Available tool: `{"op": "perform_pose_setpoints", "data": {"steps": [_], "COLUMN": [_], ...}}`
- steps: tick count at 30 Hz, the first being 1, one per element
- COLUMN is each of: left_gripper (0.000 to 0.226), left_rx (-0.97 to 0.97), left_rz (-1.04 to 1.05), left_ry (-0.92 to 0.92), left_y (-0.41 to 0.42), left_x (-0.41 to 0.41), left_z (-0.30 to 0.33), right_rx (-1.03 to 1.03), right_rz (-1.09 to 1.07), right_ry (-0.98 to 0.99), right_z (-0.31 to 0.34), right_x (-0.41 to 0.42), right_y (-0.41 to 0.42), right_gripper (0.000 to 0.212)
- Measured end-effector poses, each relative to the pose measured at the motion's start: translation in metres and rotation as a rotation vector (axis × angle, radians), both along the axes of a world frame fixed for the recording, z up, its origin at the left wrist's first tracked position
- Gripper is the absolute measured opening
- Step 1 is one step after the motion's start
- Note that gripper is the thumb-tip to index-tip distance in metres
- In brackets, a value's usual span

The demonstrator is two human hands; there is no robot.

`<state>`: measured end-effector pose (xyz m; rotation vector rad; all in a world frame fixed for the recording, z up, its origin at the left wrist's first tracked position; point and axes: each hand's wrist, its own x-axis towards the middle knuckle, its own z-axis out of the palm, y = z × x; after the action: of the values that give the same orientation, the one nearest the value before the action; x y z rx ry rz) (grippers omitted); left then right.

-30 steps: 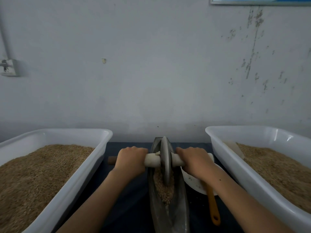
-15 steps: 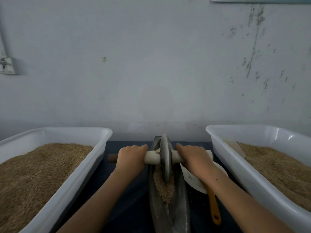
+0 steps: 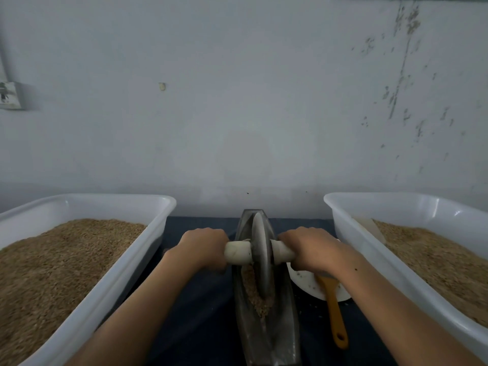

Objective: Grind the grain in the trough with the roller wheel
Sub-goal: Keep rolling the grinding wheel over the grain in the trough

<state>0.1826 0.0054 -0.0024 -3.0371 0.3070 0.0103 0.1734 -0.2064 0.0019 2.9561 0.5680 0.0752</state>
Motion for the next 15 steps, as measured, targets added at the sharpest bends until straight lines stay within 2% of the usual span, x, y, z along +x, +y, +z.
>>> {"op": "perform_pose_setpoints", "data": {"steps": [5, 7, 11, 15], "left_gripper": [0.018, 0.013, 0.023, 0.039], "left_rx": [-0.008, -0.023, -0.024, -0.027], "left_rz": [-0.008, -0.039, -0.057, -0.036], "left_ry": [-0.441, -0.514, -0.347, 0.023], "left_y": [-0.004, -0.004, 0.001, 0.005], "left_x": [0.004, 0.006, 0.008, 0.008], "left_z": [-0.02, -0.025, -0.016, -0.005], "right_rx": [0.096, 0.131, 0.103, -0.004], "right_rz": [-0.013, -0.008, 0.019, 0.032], "right_ry": [-0.323, -0.36, -0.272, -0.051], "right_z": [-0.019, -0.025, -0.019, 0.001], "right_x": [0.012, 0.014, 0.01, 0.002], "right_y": [0.003, 0.003, 0.0, 0.002], "right_gripper": [0.026, 0.027, 0.034, 0.044]}}
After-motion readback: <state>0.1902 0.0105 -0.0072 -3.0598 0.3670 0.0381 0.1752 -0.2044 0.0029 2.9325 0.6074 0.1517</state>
